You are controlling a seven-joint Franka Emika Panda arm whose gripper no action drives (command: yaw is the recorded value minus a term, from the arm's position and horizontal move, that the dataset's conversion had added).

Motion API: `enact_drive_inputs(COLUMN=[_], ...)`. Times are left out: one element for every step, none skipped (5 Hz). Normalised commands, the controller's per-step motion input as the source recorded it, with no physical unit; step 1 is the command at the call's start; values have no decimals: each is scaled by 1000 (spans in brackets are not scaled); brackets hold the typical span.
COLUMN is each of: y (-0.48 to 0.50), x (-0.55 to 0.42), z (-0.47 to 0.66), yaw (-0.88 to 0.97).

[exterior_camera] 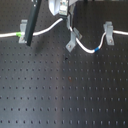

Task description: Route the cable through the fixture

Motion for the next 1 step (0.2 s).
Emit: enact_drive_inputs(y=[20], x=[-13], z=[0], yaw=[0])
